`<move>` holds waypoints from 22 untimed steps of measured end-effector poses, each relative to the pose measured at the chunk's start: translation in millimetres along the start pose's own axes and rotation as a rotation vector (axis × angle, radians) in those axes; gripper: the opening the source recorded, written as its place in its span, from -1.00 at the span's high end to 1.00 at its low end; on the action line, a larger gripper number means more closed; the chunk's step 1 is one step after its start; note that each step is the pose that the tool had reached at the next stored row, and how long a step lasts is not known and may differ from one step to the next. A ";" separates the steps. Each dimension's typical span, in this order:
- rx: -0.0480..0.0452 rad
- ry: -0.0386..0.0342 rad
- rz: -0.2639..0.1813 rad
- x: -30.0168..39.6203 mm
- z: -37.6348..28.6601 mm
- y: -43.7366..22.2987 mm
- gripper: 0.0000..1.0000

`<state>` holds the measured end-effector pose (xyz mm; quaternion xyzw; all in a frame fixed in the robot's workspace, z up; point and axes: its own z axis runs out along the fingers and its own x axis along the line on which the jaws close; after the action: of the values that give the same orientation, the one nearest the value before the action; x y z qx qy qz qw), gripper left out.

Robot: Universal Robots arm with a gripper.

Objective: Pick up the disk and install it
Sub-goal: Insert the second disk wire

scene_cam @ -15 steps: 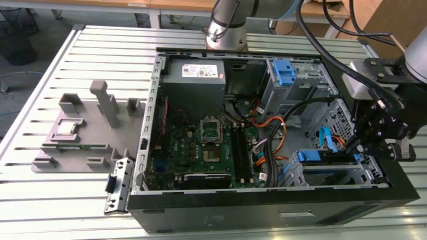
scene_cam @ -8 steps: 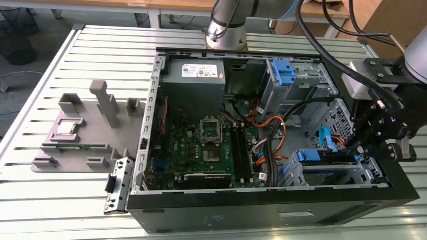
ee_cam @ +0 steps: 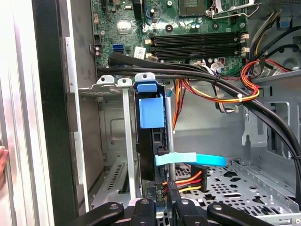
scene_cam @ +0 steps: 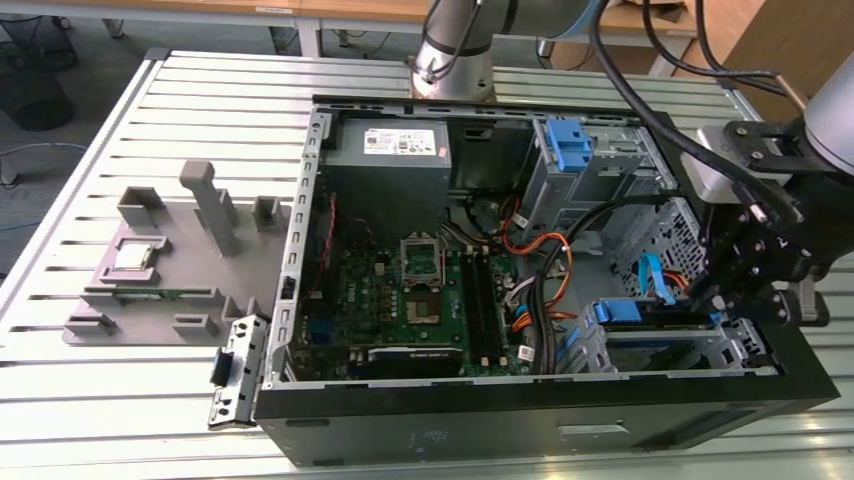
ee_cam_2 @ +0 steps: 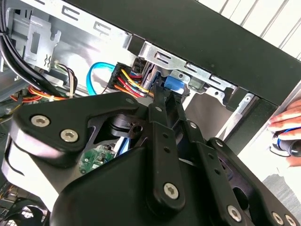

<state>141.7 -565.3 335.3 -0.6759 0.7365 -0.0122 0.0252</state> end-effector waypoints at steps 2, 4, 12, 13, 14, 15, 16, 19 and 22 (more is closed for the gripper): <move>-0.0003 0.0006 0.000 0.0 0.8 0.0 0.52; -0.0004 0.0006 0.000 0.0 1.4 0.0 0.52; -0.0007 0.0007 0.000 0.1 2.7 0.1 0.52; -0.0007 0.0007 0.000 0.1 2.7 0.1 0.52; -0.0007 0.0007 0.000 0.1 2.7 0.1 0.52; -0.0007 0.0007 0.000 0.1 2.7 0.1 0.52; -0.0007 0.0007 0.000 0.1 2.7 0.1 0.52; -0.0007 0.0006 0.000 0.1 2.8 0.1 0.52; -0.0006 0.0009 0.000 0.1 2.7 0.1 0.65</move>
<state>141.8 -565.3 332.6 -0.6759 0.7365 -0.0123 0.0247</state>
